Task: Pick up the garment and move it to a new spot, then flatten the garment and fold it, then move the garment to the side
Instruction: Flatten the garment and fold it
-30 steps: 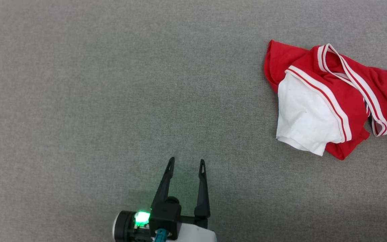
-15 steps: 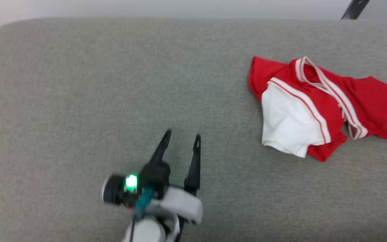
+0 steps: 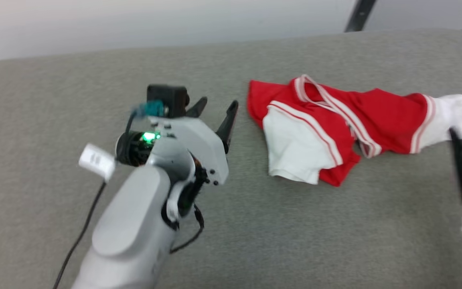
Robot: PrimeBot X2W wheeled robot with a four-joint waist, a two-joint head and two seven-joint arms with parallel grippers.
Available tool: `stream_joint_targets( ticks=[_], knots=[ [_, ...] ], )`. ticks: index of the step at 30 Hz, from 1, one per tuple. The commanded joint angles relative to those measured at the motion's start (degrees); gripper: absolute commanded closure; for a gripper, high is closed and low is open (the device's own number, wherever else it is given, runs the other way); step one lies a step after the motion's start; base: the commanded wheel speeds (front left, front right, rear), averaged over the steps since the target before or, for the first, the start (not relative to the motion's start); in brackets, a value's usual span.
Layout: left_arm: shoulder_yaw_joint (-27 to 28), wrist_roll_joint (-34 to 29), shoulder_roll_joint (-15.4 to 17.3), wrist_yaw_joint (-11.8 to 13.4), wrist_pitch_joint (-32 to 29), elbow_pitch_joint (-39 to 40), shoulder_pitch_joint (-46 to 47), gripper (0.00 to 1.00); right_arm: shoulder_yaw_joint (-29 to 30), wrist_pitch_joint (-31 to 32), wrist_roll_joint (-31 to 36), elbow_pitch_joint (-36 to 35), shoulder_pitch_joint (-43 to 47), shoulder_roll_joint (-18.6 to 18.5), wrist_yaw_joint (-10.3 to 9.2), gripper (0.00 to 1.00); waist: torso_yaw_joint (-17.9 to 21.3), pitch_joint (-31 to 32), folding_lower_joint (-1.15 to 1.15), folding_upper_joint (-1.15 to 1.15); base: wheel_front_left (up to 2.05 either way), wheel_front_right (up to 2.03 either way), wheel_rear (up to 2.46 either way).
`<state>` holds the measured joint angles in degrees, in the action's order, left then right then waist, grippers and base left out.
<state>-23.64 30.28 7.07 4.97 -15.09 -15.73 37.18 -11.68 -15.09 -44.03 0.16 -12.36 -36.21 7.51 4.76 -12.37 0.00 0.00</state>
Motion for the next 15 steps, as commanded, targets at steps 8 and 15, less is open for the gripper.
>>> stream_joint_targets(
  ticks=[8, 15],
  knots=[
    [0.22, 7.18, -1.09, 0.70, -20.05, -14.28, 7.00, 0.00, 3.67, -0.03, 3.67, -9.35, 10.06, 4.18, -0.04, 0.00, 6.56, -0.58, 0.00, 0.00, 0.00, 0.00, 0.00],
    [0.35, 11.39, -3.02, 1.82, -25.63, -19.07, 10.46, 0.00, 4.13, -0.03, 2.97, -10.93, 11.43, 4.98, -0.04, 0.00, 9.09, -2.36, 0.00, 0.00, 0.00, 0.00, 0.00]
  ],
)
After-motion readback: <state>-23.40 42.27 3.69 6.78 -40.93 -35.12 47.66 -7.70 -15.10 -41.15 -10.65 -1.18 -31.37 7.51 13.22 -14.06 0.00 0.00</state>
